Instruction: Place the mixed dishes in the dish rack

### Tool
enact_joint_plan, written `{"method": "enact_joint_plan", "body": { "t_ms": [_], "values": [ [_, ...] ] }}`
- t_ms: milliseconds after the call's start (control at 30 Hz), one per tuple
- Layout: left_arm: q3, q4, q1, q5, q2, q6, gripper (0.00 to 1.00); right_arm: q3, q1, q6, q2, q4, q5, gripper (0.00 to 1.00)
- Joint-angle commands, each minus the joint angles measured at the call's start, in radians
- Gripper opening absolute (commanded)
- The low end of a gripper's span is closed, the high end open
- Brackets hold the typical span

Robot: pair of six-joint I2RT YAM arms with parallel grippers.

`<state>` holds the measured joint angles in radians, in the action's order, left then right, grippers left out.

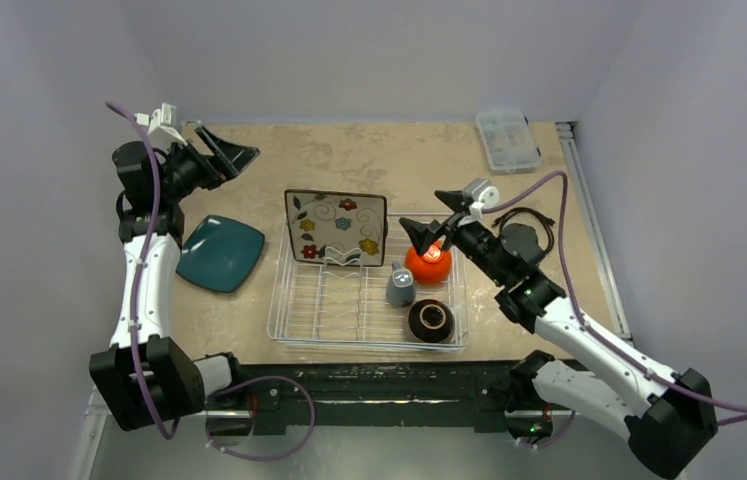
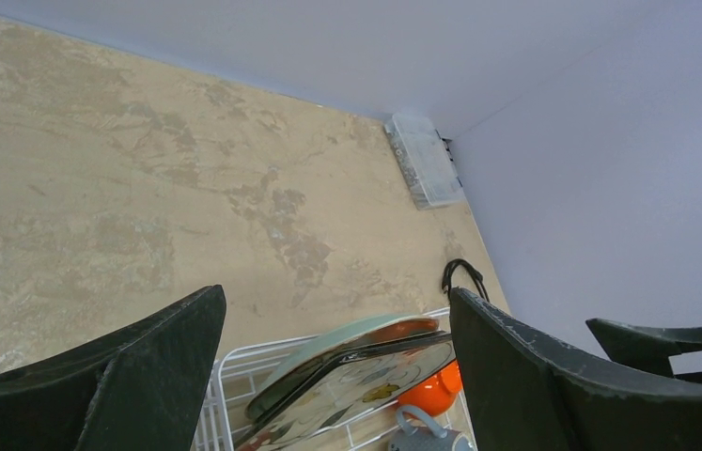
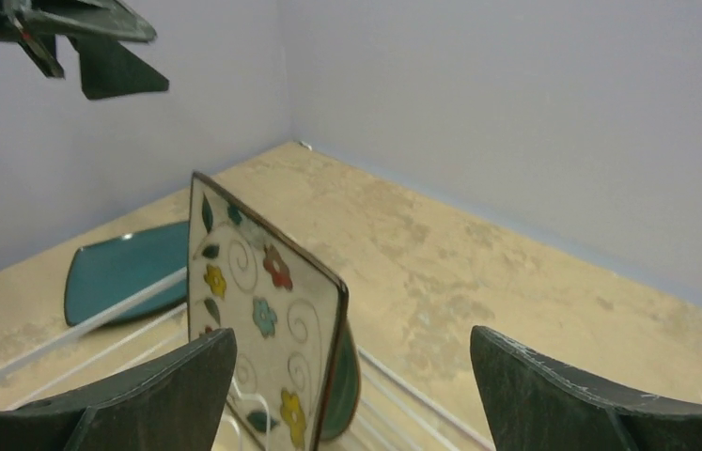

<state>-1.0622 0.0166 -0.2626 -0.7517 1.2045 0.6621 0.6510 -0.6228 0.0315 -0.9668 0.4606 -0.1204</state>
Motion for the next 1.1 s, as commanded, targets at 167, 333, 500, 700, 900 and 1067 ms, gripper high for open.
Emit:
{"method": "enact_joint_plan", "body": {
  "t_ms": [167,333,500,700,900,1067],
  "values": [
    [0.031,-0.056,-0.009,-0.022,0.042,0.022,0.88,-0.143,-0.002,0.101,0.272,-0.218,0.119,0.95],
    [0.027,0.030,-0.010,0.026,0.043,-0.027,0.89,-0.151,-0.002,0.116,0.336,-0.292,0.185,0.99],
    [-0.065,0.352,-0.014,0.249,0.023,-0.145,0.98,-0.163,-0.002,0.108,0.322,-0.334,0.151,0.99],
    [-0.011,0.622,-0.059,0.400,-0.028,-0.028,0.99,-0.180,-0.002,0.110,0.328,-0.308,0.132,0.99],
    [0.218,0.677,-0.139,0.469,-0.160,0.050,0.99,-0.185,-0.002,0.099,0.354,-0.301,0.123,0.99],
    [0.374,0.645,-0.230,0.458,-0.194,0.130,0.97,-0.205,-0.002,0.102,0.385,-0.297,0.124,0.99]
  ]
}}
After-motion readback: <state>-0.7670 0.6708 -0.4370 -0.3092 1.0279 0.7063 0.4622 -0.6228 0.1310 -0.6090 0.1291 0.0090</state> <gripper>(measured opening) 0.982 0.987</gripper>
